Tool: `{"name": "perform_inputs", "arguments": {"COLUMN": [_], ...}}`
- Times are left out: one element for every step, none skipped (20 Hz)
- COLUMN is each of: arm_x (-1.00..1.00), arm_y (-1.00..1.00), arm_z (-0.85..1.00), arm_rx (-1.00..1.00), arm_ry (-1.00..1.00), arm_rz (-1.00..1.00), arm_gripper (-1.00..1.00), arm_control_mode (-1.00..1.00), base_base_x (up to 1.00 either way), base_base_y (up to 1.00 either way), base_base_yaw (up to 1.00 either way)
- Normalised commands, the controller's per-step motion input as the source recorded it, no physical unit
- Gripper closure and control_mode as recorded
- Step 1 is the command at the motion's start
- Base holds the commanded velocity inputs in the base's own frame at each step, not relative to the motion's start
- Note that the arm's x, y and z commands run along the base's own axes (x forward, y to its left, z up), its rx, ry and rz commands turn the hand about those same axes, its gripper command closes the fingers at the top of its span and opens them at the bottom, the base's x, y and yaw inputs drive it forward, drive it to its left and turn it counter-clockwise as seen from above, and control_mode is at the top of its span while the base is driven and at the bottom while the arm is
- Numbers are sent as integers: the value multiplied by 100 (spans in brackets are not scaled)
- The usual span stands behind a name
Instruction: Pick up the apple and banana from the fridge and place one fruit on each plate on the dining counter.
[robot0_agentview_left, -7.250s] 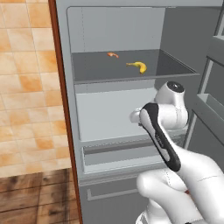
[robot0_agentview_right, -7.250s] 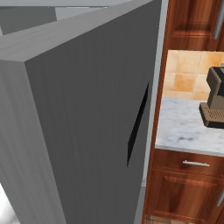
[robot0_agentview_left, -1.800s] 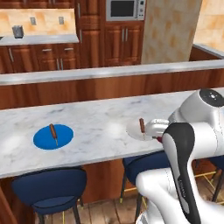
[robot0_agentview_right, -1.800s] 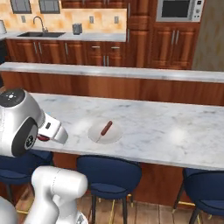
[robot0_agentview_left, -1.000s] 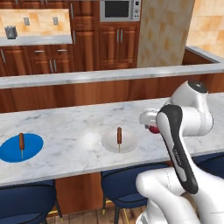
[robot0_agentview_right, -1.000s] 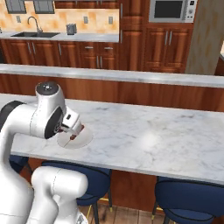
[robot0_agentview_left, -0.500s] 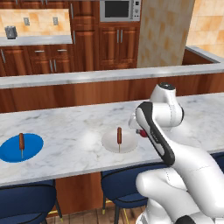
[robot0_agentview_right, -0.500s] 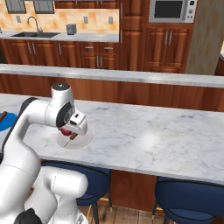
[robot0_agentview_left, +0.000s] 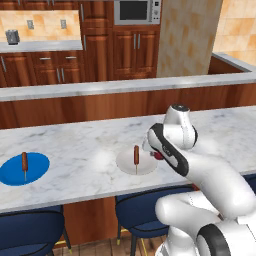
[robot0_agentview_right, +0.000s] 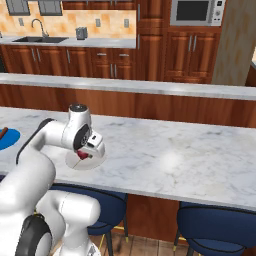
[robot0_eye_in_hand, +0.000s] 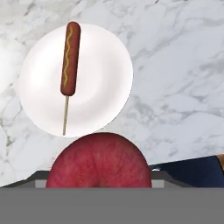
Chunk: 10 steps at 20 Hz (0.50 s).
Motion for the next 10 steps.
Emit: {"name": "perform_inputs", "arguments": {"arm_x": [41,39,36,33,30,28,29,29,31,36], "arm_y": [5,10,13,14,12,12,14,13,5,0], "arm_z": [-54,-55,-54,-51,-46,-43,-43,-41,-33,-31], "arm_rx": [0,0,0,0,0,0,0,0,0,0], "arm_ry": [1,2,2,2,1,0,0,1,2,1], "arm_rz": [0,0,0,0,0,0,0,0,0,0], "arm_gripper": [100,100,100,100,100,100,100,100,100,100], "arm_control_mode": [-100,-100,-100,-100,-100,-100,-100,-100,-100,-100], "base_base_x": [0,0,0,0,0,0,0,0,0,0], "base_base_y": [0,0,0,0,0,0,0,0,0,0], "base_base_yaw": [0,0,0,0,0,0,0,0,0,0]}}
